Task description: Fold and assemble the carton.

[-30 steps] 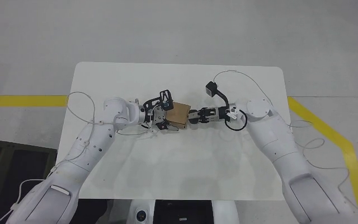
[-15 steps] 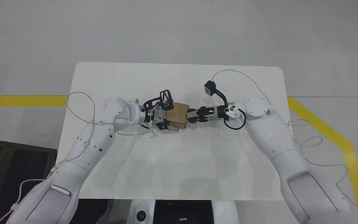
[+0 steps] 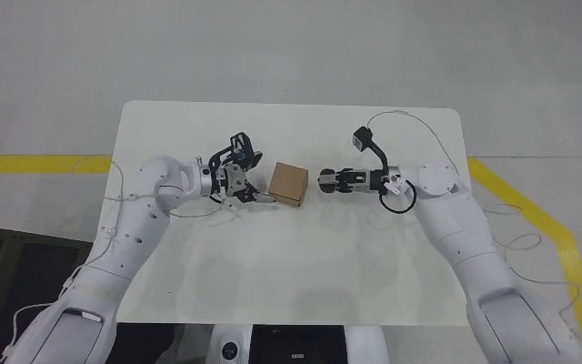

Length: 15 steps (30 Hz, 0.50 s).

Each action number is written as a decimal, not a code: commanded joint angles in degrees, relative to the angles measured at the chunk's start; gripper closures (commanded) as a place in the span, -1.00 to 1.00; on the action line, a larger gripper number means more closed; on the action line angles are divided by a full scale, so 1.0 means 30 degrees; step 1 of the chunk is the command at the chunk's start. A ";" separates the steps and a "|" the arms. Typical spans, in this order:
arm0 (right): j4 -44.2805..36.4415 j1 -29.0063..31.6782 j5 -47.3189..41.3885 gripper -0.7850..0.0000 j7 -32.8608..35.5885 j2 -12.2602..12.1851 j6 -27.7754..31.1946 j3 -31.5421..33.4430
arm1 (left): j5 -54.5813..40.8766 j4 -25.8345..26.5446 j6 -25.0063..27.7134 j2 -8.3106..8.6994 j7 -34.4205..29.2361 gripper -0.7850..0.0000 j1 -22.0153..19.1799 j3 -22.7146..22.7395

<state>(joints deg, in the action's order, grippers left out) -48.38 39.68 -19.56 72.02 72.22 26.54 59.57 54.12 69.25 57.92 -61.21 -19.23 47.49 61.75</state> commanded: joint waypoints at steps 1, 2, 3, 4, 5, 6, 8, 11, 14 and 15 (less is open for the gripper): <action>-0.0199 0.0273 0.0144 1.00 -0.0422 -0.0127 0.0877 0.0333 | -0.1117 0.0377 0.0028 0.0264 -0.0560 -1.00 0.0184 0.0816; -0.0338 0.0416 0.0246 1.00 -0.0579 -0.0182 0.1272 0.0449 | -0.1725 0.0579 0.0028 0.0404 -0.0778 -1.00 0.0330 0.1248; -0.0460 0.0497 0.0472 1.00 -0.0831 -0.0242 0.1710 0.0576 | -0.2419 0.0774 0.0028 0.0531 -0.1020 -1.00 0.0454 0.1668; -0.0551 0.0597 0.0631 1.00 -0.1156 -0.0293 0.2133 0.0711 | -0.2954 0.1039 0.0014 0.0655 -0.1374 -1.00 0.0539 0.2040; -0.0619 0.0695 0.0757 1.00 -0.1436 -0.0337 0.2525 0.0826 | -0.3356 0.1317 -0.0116 0.0770 -0.1754 -1.00 0.0607 0.2384; -0.0645 0.0733 0.1014 1.00 -0.1752 -0.0389 0.2900 0.0947 | -0.3692 0.1586 -0.0399 0.0868 -0.2112 -1.00 0.0671 0.2686; -0.0717 0.0758 0.1464 0.88 -0.2385 -0.0482 0.3748 0.1195 | -0.3887 0.2136 -0.1240 0.1019 -0.2789 -1.00 0.0695 0.3168; -0.0687 0.0604 0.2314 0.59 -0.3591 -0.0657 0.5052 0.1729 | -0.4214 0.2211 -0.2329 0.1116 -0.3040 -1.00 0.0411 0.3659; -0.0615 0.0162 0.3821 0.00 -0.4647 -0.0909 0.5869 0.2324 | -0.5054 0.1329 -0.2941 0.1152 -0.3503 -1.00 -0.0501 0.3915; -0.0608 0.0033 0.4358 -0.44 -0.5010 -0.1002 0.6049 0.2537 | -0.5290 0.0957 -0.3045 0.1156 -0.3555 -1.00 -0.0777 0.3964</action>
<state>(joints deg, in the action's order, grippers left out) -50.21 40.10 -7.92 57.89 69.43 44.30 66.65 38.79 73.16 49.04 -57.75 -29.70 45.97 73.53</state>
